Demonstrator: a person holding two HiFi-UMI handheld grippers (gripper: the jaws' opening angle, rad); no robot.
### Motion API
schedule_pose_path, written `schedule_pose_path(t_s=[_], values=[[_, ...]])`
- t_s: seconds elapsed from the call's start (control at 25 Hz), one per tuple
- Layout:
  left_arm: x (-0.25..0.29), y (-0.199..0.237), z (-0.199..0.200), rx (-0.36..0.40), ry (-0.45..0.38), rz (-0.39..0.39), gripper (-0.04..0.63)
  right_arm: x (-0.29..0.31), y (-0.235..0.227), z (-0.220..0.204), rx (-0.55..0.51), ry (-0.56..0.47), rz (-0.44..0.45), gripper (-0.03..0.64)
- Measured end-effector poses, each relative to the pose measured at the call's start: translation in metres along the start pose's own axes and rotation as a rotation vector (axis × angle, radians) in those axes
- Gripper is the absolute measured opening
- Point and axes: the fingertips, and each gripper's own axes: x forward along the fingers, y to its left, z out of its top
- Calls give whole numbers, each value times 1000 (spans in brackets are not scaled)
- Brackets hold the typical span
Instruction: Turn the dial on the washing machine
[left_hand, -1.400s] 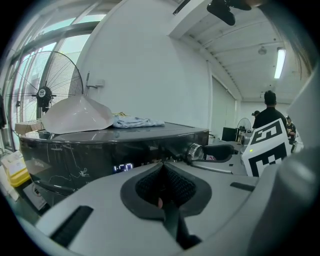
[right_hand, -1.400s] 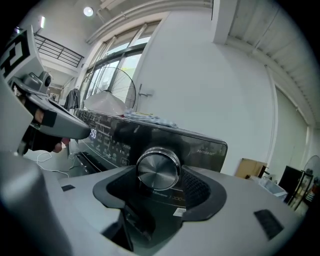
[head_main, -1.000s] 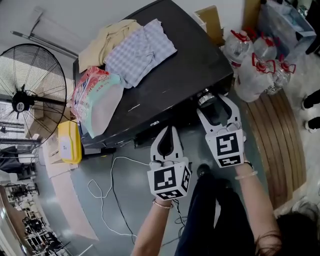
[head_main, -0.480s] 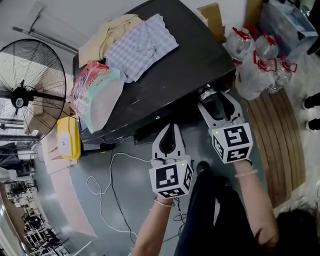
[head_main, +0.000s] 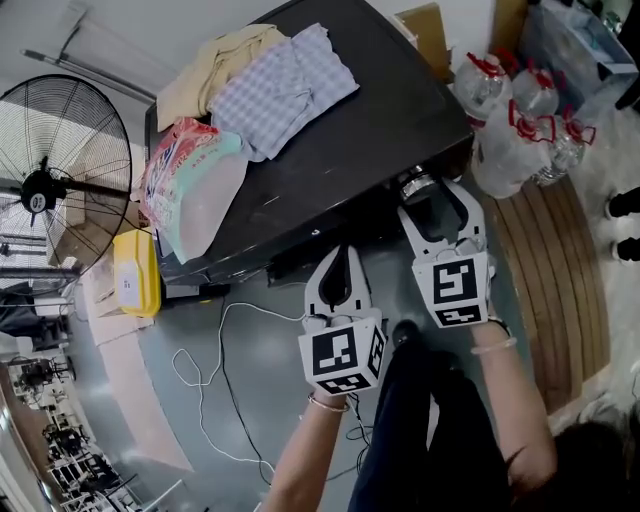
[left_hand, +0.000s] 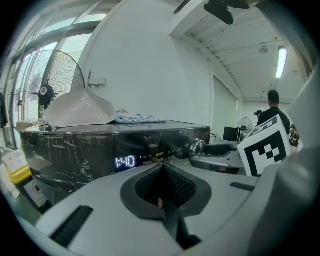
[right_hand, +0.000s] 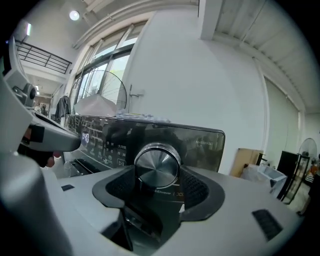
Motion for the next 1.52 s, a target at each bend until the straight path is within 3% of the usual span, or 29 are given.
schedule_pose_path(t_s=[0.28, 0.48, 0.68, 0.96, 1.12, 1.28, 1.52], values=[[-1, 3, 1, -10, -5, 13, 14, -1, -3, -6, 257, -22, 39, 295], [-1, 3, 2, -11, -9, 13, 14, -1, -4, -6, 385, -36, 60, 295], [-1, 4, 3, -7, -12, 14, 15, 0, -4, -3, 328, -39, 50, 296], [-3, 1, 2, -9, -13, 13, 15, 0, 1, 9, 82, -20, 35, 327], [-4, 0, 1, -14, -11, 14, 14, 0, 2, 8, 3, -8, 11, 293], [-4, -2, 1, -15, -12, 11, 15, 0, 0, 7, 58, -17, 9, 296], [-2, -3, 1, -15, -14, 9, 15, 0, -6, 2, 284, -46, 34, 295]])
